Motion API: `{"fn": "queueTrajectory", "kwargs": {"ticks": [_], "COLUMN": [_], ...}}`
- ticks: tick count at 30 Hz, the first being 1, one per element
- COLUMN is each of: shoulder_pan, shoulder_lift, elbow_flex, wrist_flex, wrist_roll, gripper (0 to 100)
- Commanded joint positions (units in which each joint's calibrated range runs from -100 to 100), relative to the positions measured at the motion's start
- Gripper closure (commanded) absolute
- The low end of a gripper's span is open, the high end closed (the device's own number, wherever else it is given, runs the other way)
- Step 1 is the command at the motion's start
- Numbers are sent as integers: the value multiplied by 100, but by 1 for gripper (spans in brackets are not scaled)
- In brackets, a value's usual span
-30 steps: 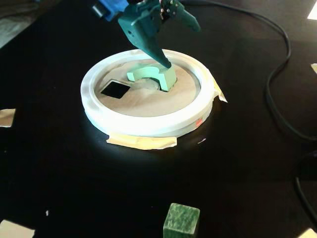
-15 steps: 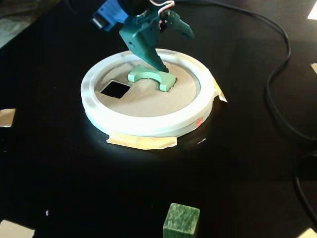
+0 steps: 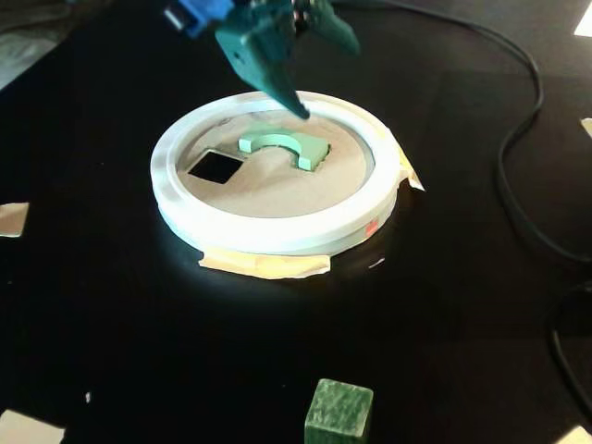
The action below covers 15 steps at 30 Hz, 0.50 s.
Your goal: Pick up the U shape block and drop it in corresponding U shaped hole
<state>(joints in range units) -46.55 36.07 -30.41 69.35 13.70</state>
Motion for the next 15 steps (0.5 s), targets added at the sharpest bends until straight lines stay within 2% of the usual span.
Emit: {"fn": "queueTrajectory", "kwargs": {"ticks": [1, 6, 10, 15], "shoulder_pan": [86, 436, 1334, 2583], "shoulder_lift": [-1256, -1632, -1659, -1668], "elbow_flex": [-275, -220, -229, -247], "wrist_flex": [978, 1921, 3005, 3065], "wrist_roll": [-5, 15, -5, -10], "gripper": [14, 15, 14, 14]}}
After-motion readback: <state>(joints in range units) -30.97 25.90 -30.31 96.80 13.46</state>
